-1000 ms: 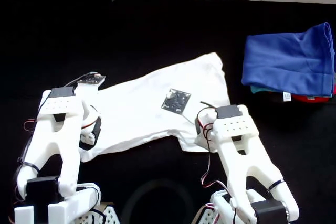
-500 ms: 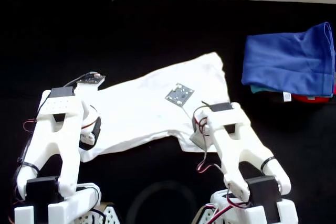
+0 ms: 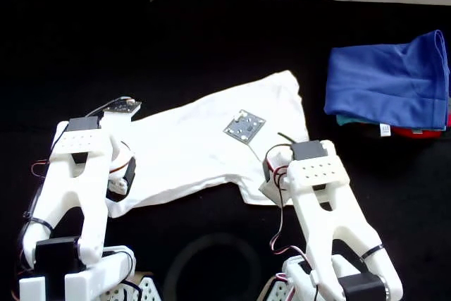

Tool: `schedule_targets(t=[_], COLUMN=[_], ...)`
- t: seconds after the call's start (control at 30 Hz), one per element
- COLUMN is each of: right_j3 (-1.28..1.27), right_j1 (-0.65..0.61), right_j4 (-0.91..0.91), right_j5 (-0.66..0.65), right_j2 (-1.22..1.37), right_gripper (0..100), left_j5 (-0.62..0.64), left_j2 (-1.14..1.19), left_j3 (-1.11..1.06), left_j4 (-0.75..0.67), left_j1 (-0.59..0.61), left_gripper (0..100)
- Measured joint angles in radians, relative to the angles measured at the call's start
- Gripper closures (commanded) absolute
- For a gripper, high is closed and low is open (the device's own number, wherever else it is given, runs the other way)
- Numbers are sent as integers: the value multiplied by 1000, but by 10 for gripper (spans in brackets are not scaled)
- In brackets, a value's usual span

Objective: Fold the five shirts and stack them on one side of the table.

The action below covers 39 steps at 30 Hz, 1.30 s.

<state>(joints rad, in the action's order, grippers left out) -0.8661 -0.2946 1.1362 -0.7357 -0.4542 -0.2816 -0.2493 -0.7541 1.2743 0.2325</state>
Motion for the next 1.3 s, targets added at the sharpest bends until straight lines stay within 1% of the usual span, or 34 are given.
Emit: schedule_targets(t=[0.07,0.13,0.2,0.27,0.47,0.57,0.67,0.77,0.9,1.1,1.2,1.3], right_j3=[0,0,0,0,2,21,26,38,80,272,411,554], right_j1=[0,-2,-18,-31,-31,-28,0,46,97,157,163,163], right_j4=[18,25,25,25,-63,-101,-160,-206,-206,-110,-100,-100], right_j5=[0,-34,-80,-97,-106,-106,-106,-106,-106,-106,-106,-97], right_j2=[26,58,92,127,242,298,322,333,344,347,353,422], right_gripper=[700,701,719,739,803,873,994,992,994,993,993,993], left_j5=[0,0,0,0,0,0,0,0,0,0,0,0], left_j2=[0,0,0,0,0,0,0,0,0,0,0,0], left_j3=[0,0,0,0,0,0,0,0,0,0,0,0], left_j4=[0,0,0,0,0,0,0,0,0,-5,-17,-18], left_j1=[0,0,0,0,0,0,0,0,0,0,0,0], left_gripper=[991,991,991,991,991,991,991,991,991,991,991,991])
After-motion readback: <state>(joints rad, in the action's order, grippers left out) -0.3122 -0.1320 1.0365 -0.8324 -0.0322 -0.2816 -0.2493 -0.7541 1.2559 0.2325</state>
